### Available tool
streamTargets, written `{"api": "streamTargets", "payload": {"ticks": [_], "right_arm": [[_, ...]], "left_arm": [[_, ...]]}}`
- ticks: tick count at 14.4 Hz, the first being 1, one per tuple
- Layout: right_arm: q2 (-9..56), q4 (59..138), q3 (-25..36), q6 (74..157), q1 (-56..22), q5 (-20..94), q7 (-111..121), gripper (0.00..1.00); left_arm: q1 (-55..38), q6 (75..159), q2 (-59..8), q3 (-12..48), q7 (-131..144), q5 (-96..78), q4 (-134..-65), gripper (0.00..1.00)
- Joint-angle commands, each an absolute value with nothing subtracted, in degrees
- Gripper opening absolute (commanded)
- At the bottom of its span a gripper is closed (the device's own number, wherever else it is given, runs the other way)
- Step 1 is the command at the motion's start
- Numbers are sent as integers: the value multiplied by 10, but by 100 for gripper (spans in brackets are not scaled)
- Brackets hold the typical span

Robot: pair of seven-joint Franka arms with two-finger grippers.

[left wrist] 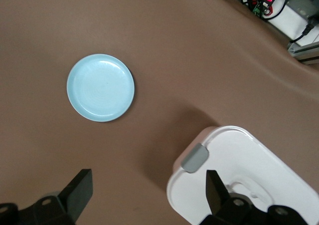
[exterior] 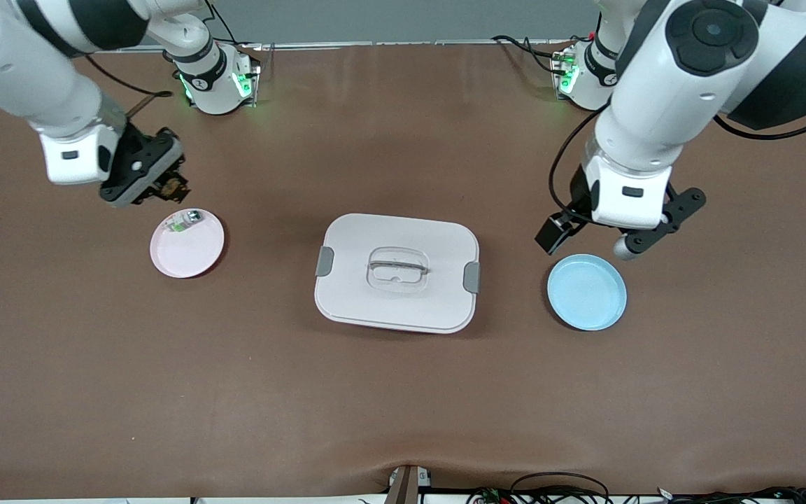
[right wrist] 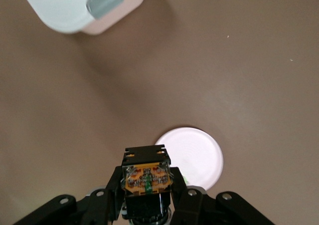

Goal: Transfer orange switch to right arm and place
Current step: 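Carry the switch with the right gripper over the pink plate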

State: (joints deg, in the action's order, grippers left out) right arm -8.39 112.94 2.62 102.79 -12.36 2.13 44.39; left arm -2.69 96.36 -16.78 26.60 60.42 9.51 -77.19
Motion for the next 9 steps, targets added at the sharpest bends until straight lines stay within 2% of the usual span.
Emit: {"api": "streamTargets", "payload": {"ticks": [1,3,9], "right_arm": [[-95,1156,16,1042,-87,-14,529,0],[-95,1174,16,1065,-74,-27,579,0],[-93,1286,16,1219,-19,-28,700,0]], "left_arm": [[10,952,-157,266,518,104,-781,100],[39,952,-156,267,459,104,-781,100],[98,937,-151,267,321,105,-779,100]]}}
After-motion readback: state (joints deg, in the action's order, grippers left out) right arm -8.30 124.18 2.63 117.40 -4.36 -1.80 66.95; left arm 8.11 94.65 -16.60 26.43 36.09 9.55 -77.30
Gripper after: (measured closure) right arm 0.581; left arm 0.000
